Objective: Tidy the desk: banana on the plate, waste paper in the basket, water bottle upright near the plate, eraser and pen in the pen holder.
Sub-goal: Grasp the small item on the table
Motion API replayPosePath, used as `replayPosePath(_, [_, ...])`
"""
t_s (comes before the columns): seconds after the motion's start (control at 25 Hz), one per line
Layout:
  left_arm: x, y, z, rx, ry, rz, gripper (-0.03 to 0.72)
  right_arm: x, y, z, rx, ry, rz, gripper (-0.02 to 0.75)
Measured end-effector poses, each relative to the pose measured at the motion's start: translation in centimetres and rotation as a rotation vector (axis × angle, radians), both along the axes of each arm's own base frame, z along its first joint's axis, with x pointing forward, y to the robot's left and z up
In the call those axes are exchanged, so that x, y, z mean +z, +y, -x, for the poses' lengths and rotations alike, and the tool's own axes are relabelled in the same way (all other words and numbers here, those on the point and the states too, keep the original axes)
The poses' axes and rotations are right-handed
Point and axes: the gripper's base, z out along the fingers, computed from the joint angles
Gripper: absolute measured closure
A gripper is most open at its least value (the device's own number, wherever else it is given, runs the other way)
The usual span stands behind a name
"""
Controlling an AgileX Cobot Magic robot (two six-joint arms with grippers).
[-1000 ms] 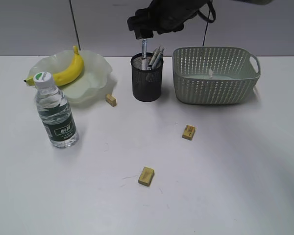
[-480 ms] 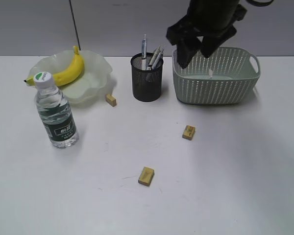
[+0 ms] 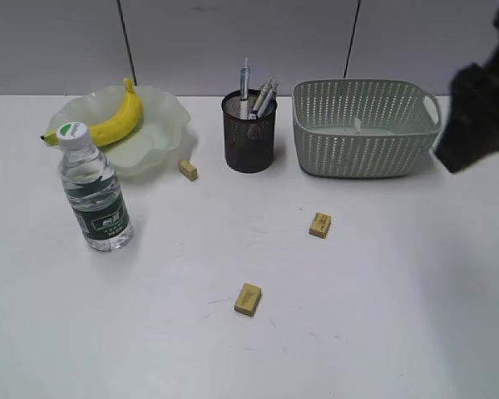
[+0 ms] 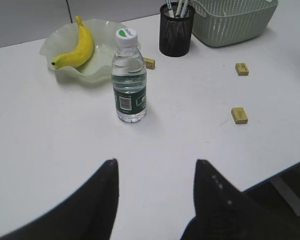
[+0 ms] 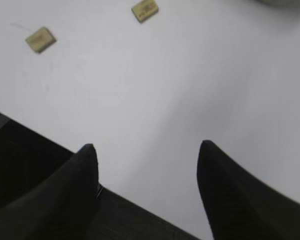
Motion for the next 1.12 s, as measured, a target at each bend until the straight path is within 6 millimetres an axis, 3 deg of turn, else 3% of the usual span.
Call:
replayPosePath(0.36, [0.0, -0.2, -0.3, -0.003, 0.021, -0.007, 0.321, -1.2, -7.6, 12.8, 0.002, -0.148, -0.085, 0.241])
replayPosePath(0.6, [0.0, -1.2, -2.2, -0.004, 0.132, -0.063, 0.321, -4.1, -11.0, 18.5, 0.002, -0.280, -0.163, 0.242])
replayPosePath(0.76, [-0.1, -2.2, -4.1, -0.005, 0.228, -0.117, 0.321, -5.8, -12.6, 21.2, 0.002, -0.434, -0.254, 0.242])
replayPosePath(0.92, [1.3, -3.9, -6.5, -0.032, 0.217, -0.070, 0.321, -6.0, -13.7, 23.1, 0.003, -0.613, -0.359, 0.242])
replayPosePath(1.12, [2.5, -7.2, -10.7, -0.098, 0.215, 0.030, 0.321, -6.3, -13.9, 23.2, 0.002, -0.665, -0.380, 0.242])
